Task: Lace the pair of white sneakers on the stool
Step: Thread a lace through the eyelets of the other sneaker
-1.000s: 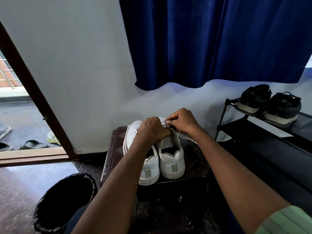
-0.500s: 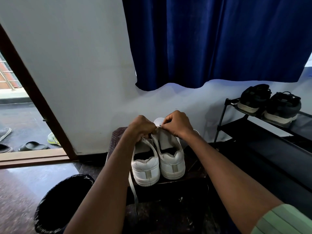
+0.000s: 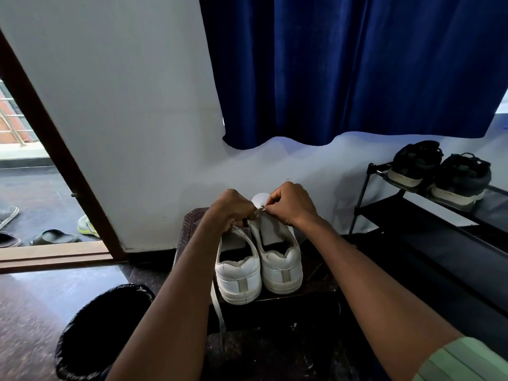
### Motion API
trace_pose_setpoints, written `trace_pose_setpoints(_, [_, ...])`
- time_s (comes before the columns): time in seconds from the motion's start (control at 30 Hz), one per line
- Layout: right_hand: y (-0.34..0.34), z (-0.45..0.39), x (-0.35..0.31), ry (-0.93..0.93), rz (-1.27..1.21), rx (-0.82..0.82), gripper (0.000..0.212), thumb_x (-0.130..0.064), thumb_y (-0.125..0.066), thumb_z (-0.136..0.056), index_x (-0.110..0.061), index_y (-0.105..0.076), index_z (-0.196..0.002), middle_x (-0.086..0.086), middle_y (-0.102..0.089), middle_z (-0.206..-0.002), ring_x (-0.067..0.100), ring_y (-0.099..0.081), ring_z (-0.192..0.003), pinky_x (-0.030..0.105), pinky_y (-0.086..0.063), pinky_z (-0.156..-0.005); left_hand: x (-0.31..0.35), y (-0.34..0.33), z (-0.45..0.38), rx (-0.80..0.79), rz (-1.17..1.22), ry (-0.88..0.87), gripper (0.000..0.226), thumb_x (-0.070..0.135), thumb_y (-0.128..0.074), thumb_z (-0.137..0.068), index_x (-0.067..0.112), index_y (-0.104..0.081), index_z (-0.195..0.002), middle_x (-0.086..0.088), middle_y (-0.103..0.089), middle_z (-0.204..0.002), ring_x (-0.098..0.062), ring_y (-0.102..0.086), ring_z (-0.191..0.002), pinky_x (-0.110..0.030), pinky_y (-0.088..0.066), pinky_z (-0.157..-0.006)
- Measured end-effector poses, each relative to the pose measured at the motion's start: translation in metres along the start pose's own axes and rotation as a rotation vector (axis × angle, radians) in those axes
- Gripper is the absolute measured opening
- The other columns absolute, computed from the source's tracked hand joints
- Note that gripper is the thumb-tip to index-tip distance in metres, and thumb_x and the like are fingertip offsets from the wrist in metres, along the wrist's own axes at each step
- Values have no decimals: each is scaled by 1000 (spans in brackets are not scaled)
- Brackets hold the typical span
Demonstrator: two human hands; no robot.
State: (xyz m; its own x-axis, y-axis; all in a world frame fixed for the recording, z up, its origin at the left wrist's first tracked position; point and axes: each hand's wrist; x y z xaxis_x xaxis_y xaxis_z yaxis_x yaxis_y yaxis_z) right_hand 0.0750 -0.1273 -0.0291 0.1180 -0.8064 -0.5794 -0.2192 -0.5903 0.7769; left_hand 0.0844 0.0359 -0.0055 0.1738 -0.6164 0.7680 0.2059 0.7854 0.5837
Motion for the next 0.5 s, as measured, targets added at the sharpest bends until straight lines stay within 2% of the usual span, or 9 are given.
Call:
trace_pose_setpoints(0.17, [1, -2, 3, 18, -28, -47, 9, -20, -78, -72, -25, -84, -75, -6, -78, -76, 15, -71, -78, 39, -62, -76, -3, 0, -9, -11, -9, 2, 32, 0, -68, -73, -13, -71, -102, -8, -36, -54, -17, -28, -35, -20, -23, -47])
trace_pose_setpoints(0.23, [1, -3, 5, 24, -55, -61, 7, -20, -80, -74, -25, -84, -77, -6, -79, -79, 13, -71, -80, 38, -62, -79, -3, 0, -9, -6, -7, 10, 25, 1, -69, -74, -13, -71, -94, -7, -37, -53, -17, -28, -34, -19, -22, -46])
trace_pose_setpoints(0.3, [-1, -3, 6, 19, -74, -61, 6, -23, -83, -74, -27, -84, -77, -6, -79, -81, 14, -72, -83, 38, -61, -81, -3, 0, -8, 5, -12, 12, 7, 2, -69, -77, -4, -66, -76, -5, -36, -48, -15, -30, -31, -17, -23, -43])
trace_pose_setpoints(0.37, [-5, -2, 5, 7, -94, -58, 6, -24, -84, -74, -27, -84, -78, -4, -80, -84, 15, -72, -86, 37, -61, -82, -6, -1, -10, 3, -5, -5, 9, 1, -67, -81, 3, -62, -74, -2, -44, -42, -12, -40, -30, -16, -33, -38])
trace_pose_setpoints(0.4, [-8, -2, 4, 1, -99, -52, 6, -23, -83, -74, -27, -84, -78, -4, -80, -83, 15, -73, -85, 36, -61, -82, -7, -2, -11, -3, -15, -25, 10, 1, -66, -84, 1, -64, -74, -1, -53, -44, -12, -49, -35, -19, -45, -40])
trace_pose_setpoints(0.43, [-10, -1, 2, -6, -99, -42, 6, -22, -83, -74, -27, -84, -78, -3, -79, -82, 15, -73, -85, 34, -60, -81, -10, -4, -16, 5, -64, -62, 9, 2, -66, -84, 1, -71, -78, -1, -63, -51, -12, -58, -43, -25, -57, -50])
trace_pose_setpoints(0.47, [-11, -1, 1, -12, -96, -33, 7, -22, -82, -73, -27, -84, -78, -3, -79, -82, 16, -73, -84, 33, -60, -79, -13, -6, -19, 35, -167, -107, 12, 4, -65, -83, 5, -77, -83, 0, -71, -61, -13, -64, -51, -29, -62, -60])
trace_pose_setpoints(0.5, [-12, -1, 1, -19, -94, -29, 7, -22, -81, -73, -27, -84, -77, -3, -79, -81, 16, -73, -84, 31, -59, -79, -15, -9, -21, 95, -274, -163, 19, 5, -64, -80, 12, -81, -86, 0, -75, -70, -14, -66, -57, -28, -61, -64])
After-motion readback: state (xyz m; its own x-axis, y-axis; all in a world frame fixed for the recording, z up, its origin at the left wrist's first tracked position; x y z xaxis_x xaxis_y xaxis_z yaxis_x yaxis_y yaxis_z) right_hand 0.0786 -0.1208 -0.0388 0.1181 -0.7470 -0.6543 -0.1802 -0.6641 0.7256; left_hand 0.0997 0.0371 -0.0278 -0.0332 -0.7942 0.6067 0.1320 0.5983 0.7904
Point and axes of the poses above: each hand's wrist, its own z-axis away from the middle knuckle, its own y-axis out of the back of the hand, x = y × z
